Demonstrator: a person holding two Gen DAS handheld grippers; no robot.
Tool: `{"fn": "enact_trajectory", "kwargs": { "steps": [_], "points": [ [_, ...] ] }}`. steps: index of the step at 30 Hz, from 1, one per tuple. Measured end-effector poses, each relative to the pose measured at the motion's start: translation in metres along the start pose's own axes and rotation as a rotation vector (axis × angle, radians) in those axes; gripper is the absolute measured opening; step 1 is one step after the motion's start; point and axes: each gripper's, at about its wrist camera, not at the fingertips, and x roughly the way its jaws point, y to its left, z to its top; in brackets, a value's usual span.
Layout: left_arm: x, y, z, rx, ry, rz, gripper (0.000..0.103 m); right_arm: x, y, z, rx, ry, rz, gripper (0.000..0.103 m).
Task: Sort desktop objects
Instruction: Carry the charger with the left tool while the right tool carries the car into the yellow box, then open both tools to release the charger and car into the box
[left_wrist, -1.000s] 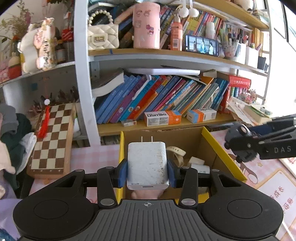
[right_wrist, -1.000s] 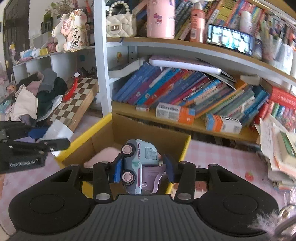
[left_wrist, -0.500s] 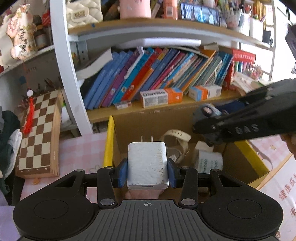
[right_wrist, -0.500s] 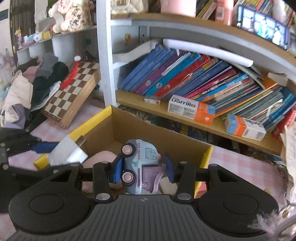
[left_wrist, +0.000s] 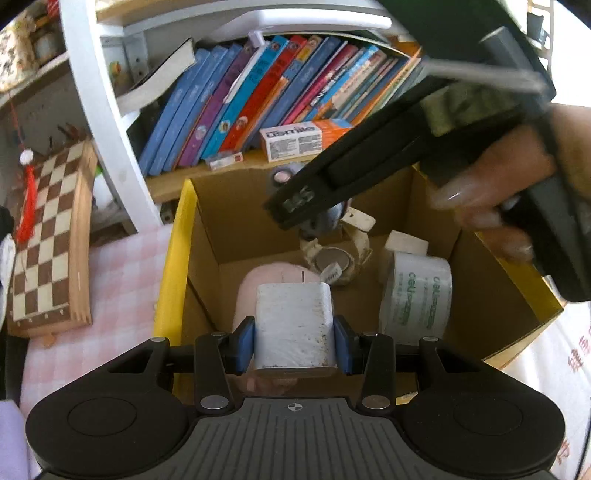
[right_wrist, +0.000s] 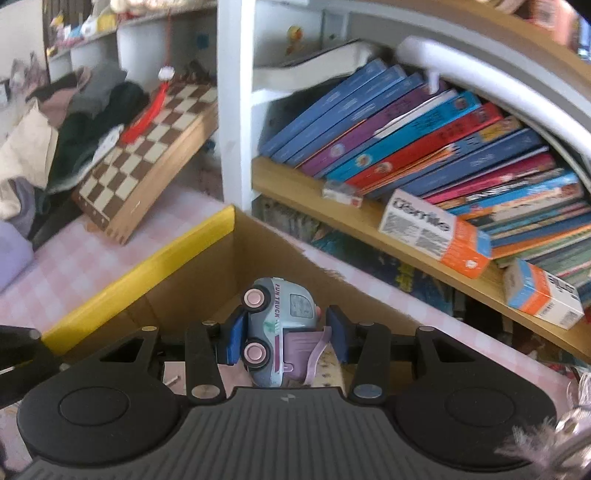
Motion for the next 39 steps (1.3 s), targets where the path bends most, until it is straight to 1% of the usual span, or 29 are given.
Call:
{"fn": "enact_trajectory", "kwargs": {
  "steps": [6,9,19,26,28,29,30,32,34,35,36,39],
  "points": [
    [0.005,0.001,0.002,-0.03,0.033,-0.013,0.042,0.026,0.016,0.002,-0.044,0.041,0.029,0.043],
    [0.006,0.002,0.002,-0.037,0.041,-0.011,0.042,0.034,0.019,0.004,-0.056,0.048,0.024,0.043],
    [0.008,0.001,0.002,-0.032,0.046,-0.009,0.042,0.058,0.01,0.003,-0.012,0.091,0.011,0.044],
    [0.008,0.001,0.002,-0.033,0.044,-0.009,0.042,0.065,0.007,0.003,0.032,0.107,0.018,0.044],
    [0.009,0.001,0.002,-0.031,0.042,-0.005,0.043,0.063,0.008,0.003,0.025,0.104,0.015,0.045],
    [0.009,0.0,0.002,-0.028,0.04,-0.003,0.044,0.062,0.009,0.003,0.019,0.106,0.018,0.049],
    [0.008,0.0,0.002,-0.025,0.037,0.0,0.044,0.061,0.01,0.003,0.013,0.107,0.022,0.059],
    [0.008,0.0,0.002,-0.017,0.031,0.005,0.047,0.057,0.011,0.003,0.009,0.094,0.03,0.069],
    [0.006,-0.001,0.002,-0.007,0.02,0.009,0.053,0.051,0.013,0.003,0.008,0.082,0.036,0.072],
    [0.005,-0.001,0.002,-0.002,0.015,0.012,0.058,0.049,0.013,0.003,0.01,0.076,0.037,0.074],
    [0.003,-0.002,0.002,0.003,0.007,0.015,0.061,0.045,0.013,0.004,0.012,0.069,0.038,0.076],
    [-0.001,-0.005,0.002,0.017,-0.015,0.018,0.062,0.033,0.012,0.006,0.019,0.045,0.031,0.079]
  ]
}}
